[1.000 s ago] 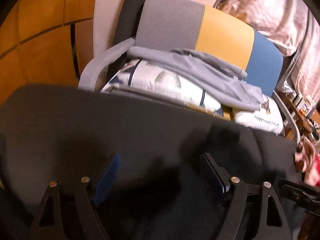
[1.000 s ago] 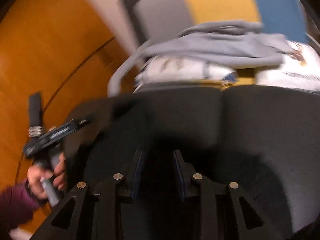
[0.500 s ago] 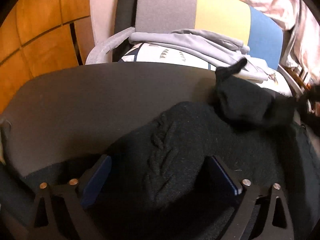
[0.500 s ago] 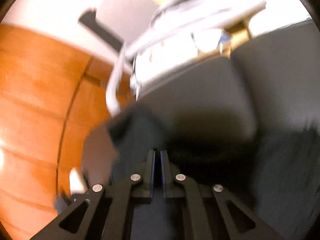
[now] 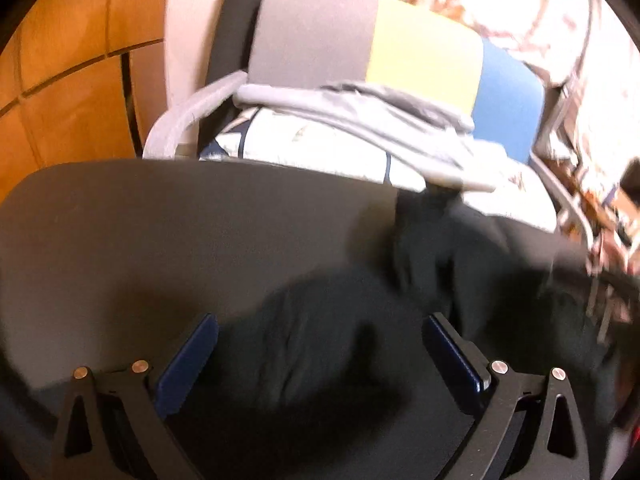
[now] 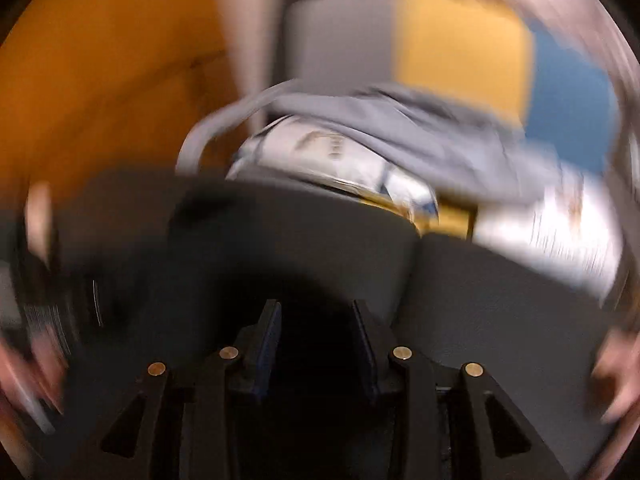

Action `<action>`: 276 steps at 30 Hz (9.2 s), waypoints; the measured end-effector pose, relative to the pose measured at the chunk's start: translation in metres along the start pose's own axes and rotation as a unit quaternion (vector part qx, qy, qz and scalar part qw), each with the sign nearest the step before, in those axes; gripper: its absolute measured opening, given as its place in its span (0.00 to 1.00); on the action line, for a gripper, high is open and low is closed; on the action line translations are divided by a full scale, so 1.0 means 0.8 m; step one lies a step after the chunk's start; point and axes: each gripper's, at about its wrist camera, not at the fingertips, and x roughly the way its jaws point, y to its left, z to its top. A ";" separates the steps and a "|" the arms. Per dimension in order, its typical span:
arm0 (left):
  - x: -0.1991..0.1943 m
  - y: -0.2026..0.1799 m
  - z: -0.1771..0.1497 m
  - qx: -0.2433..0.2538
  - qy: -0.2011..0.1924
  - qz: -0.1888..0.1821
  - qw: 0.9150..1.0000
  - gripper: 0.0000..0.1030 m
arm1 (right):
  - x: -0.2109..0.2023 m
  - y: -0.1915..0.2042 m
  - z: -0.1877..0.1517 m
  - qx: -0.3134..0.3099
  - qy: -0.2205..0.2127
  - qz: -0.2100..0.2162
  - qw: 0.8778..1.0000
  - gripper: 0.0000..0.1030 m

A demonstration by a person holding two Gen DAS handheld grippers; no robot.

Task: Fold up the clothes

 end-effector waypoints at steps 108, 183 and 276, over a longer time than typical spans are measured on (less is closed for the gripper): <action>-0.208 0.503 -0.106 -0.496 -0.040 0.189 0.846 0.64 | -0.026 0.055 -0.074 0.169 0.012 -0.127 0.977 0.56; 0.003 -0.171 -0.052 -0.032 0.187 -0.134 0.973 0.19 | -0.104 -0.005 -0.172 0.423 -0.054 0.069 0.902 0.56; -0.078 0.123 -0.114 -0.090 0.027 0.084 0.992 0.90 | -0.057 -0.030 -0.147 0.475 -0.061 0.023 0.878 0.07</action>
